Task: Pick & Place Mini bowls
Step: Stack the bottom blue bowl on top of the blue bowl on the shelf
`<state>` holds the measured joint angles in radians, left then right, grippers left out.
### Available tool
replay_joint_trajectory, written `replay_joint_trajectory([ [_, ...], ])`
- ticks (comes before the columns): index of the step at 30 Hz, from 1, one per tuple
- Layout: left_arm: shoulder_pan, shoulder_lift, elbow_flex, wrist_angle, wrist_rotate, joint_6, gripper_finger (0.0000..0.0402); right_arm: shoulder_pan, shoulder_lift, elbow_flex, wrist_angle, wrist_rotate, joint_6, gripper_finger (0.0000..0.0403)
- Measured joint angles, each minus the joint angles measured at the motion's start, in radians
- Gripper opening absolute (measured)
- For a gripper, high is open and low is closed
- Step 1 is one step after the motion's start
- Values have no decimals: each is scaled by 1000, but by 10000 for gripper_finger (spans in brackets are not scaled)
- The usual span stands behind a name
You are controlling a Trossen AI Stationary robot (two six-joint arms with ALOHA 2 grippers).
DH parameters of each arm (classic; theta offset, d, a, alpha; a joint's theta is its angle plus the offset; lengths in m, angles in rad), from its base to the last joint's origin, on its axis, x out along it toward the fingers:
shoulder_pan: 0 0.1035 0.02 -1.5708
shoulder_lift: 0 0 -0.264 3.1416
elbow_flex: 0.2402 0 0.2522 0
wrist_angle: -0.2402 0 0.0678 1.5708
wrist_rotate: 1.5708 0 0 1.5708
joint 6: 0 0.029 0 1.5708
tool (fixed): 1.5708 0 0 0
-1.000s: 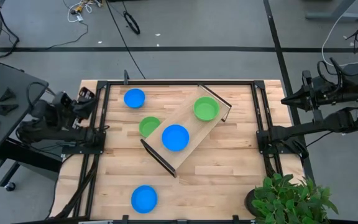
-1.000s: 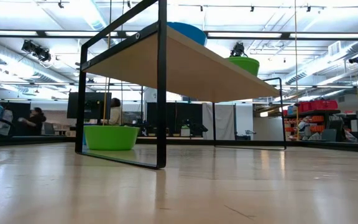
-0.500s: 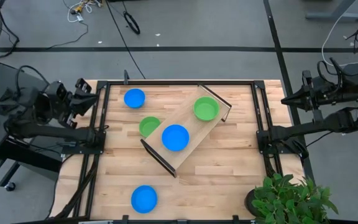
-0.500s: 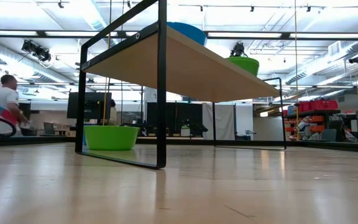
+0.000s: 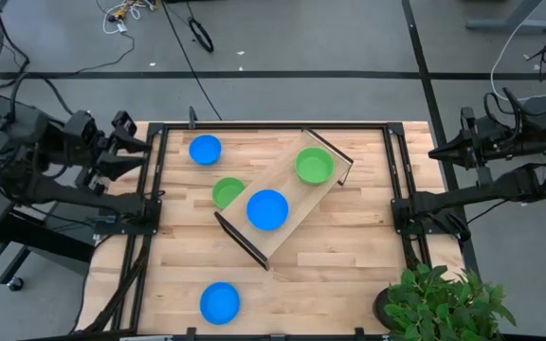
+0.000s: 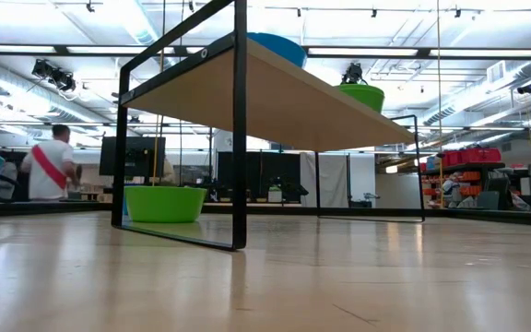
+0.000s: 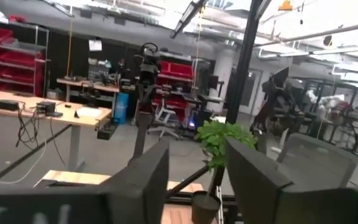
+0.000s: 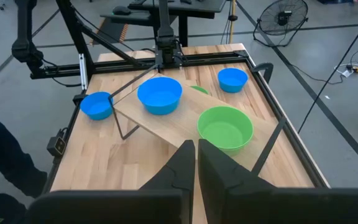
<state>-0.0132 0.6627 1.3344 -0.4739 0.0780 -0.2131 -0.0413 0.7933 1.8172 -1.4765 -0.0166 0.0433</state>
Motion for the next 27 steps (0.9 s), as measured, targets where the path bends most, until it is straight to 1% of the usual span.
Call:
replay_joint_trajectory([
  [2,0,21,39,-31,7,0,184,0,0,0,0,0,0,23],
  [6,0,58,97,-66,60,0,221,0,0,0,0,0,0,23],
  [11,0,88,129,-81,136,-12,247,0,0,0,0,0,0,23],
  [16,0,115,134,-84,232,-22,249,0,0,0,0,0,0,23],
  [22,0,153,134,-86,388,-72,239,0,0,0,0,0,0,23],
  [24,0,163,134,-90,419,-88,236,0,0,0,0,0,0,23],
  [27,0,171,134,-106,435,-91,233,0,0,0,0,0,0,23],
])
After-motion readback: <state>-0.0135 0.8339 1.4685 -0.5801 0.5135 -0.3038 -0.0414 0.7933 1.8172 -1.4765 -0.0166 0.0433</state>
